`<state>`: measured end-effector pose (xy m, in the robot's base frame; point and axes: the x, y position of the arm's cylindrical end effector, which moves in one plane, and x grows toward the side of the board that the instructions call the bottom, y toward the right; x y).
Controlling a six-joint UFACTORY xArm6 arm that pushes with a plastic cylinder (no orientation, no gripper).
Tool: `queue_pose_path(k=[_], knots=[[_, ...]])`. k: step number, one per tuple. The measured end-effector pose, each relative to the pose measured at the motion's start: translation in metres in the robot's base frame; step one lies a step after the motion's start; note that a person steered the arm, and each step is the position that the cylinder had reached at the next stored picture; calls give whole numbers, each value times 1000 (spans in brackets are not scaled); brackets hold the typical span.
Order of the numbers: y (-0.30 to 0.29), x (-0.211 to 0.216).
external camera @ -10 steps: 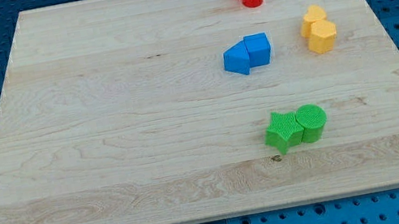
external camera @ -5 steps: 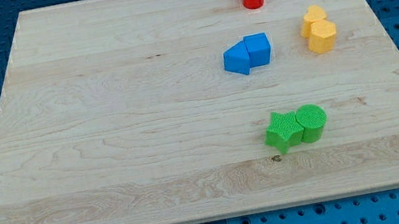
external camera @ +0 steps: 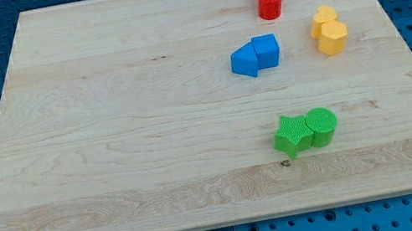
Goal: Move red star along with red circle to the blue cube
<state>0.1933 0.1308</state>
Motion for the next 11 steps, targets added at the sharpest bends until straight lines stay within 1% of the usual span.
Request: queue_pose_path(k=[1,2,5,8,10,11], knots=[[21,1],[33,17],[33,27],[11,49],[-14,51],[-15,55]])
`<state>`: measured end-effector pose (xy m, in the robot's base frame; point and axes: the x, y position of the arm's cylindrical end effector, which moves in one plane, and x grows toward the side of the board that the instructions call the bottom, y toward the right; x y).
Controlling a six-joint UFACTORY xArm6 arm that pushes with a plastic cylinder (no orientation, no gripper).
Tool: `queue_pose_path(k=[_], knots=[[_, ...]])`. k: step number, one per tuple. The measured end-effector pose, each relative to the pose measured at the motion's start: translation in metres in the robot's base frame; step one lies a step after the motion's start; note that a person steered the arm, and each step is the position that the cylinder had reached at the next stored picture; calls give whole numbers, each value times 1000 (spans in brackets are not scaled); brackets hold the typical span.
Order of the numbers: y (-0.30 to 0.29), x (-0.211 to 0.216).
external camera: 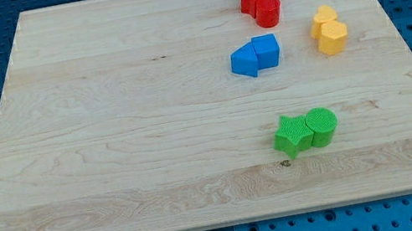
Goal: Move red star along with red circle to the blue cube
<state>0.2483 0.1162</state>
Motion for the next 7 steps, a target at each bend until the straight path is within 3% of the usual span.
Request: queue_pose_path(k=[7], knots=[[-1,60]])
